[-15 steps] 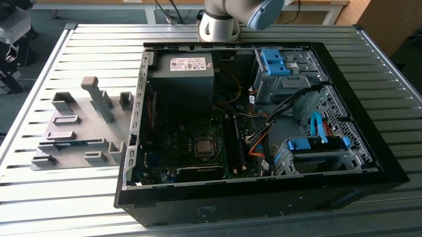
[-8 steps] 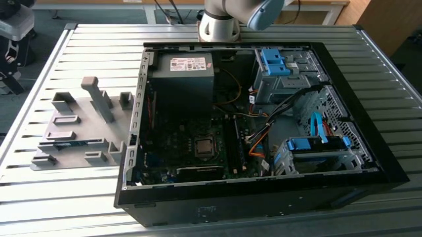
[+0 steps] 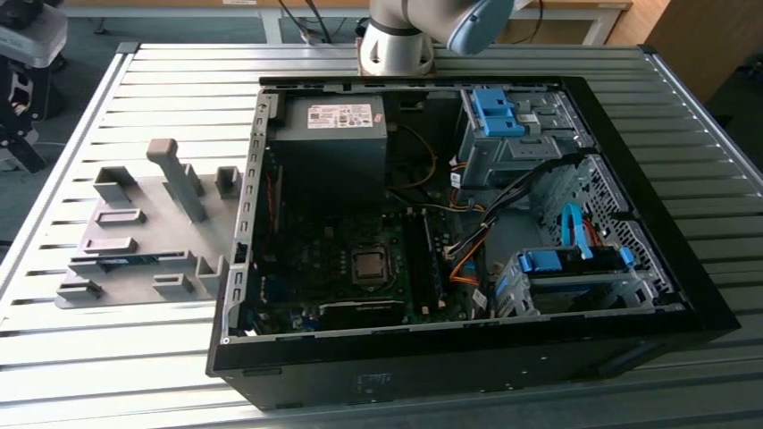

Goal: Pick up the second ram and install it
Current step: 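Pick up the second ram and move it above second insertion slot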

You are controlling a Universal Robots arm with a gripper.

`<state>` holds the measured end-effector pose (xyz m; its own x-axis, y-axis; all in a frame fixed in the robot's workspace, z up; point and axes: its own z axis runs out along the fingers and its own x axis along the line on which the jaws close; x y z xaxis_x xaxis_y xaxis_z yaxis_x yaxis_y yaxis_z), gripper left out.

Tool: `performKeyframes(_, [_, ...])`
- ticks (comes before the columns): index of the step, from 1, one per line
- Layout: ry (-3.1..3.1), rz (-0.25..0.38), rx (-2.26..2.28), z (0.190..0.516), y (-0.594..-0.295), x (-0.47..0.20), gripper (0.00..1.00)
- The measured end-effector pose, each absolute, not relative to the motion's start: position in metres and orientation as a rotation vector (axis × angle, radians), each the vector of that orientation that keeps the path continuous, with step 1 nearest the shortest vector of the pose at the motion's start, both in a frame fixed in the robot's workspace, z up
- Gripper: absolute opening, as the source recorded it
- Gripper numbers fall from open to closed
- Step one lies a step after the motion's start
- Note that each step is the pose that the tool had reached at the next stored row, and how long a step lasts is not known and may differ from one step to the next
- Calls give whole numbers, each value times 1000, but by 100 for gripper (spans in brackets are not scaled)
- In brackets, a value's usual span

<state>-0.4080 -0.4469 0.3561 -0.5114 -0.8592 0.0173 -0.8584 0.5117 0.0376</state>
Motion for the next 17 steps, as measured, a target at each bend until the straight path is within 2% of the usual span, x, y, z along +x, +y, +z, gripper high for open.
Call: performKeyframes(17, [-2640,-35,1638,356,-447,-408,11])
